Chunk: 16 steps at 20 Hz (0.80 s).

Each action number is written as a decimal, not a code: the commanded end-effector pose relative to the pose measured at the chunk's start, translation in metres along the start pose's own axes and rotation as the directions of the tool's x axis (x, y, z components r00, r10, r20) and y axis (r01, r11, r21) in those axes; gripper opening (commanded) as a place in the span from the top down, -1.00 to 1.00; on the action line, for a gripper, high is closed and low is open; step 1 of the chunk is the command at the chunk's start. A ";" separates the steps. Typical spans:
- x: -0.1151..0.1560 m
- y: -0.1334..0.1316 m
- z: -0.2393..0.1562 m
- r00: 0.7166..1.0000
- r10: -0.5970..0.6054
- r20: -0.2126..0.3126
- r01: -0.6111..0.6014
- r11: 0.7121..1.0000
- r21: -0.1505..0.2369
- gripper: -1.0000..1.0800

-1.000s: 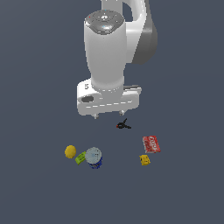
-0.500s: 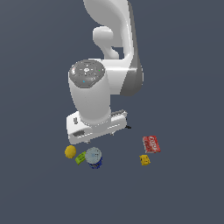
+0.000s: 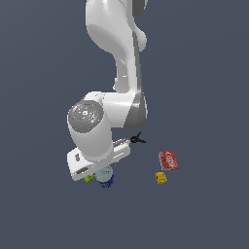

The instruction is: Pick up a designated object from a clutter of objects.

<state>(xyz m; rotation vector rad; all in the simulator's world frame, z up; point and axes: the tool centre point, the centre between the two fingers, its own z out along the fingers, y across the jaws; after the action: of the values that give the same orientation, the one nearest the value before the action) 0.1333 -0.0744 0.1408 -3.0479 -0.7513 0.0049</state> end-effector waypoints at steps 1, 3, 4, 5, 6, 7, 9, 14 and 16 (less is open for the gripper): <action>0.002 0.006 0.008 1.000 -0.022 -0.002 0.022 1.000 -0.002 -0.92; 0.003 0.008 0.013 0.999 -0.032 -0.002 0.032 0.999 -0.003 -0.92; 0.003 0.009 0.014 0.999 -0.035 -0.002 0.035 0.999 -0.003 -0.92; 0.003 0.010 0.016 0.999 -0.038 -0.002 0.038 0.999 -0.003 -0.92; 0.003 0.010 0.016 0.999 -0.039 -0.002 0.039 0.999 -0.003 -0.92; 0.003 0.011 0.016 0.999 -0.040 -0.002 0.040 0.999 -0.003 -0.92; 0.003 0.010 0.016 0.999 -0.036 -0.001 0.036 0.999 -0.002 -0.92; 0.002 0.010 0.032 0.999 -0.037 -0.001 0.037 0.999 -0.003 -0.92; 0.002 0.010 0.044 0.999 -0.038 -0.002 0.038 0.999 -0.003 -0.92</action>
<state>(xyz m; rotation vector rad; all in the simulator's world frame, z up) 0.1403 -0.0820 0.1062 -3.0360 -0.8089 -0.0012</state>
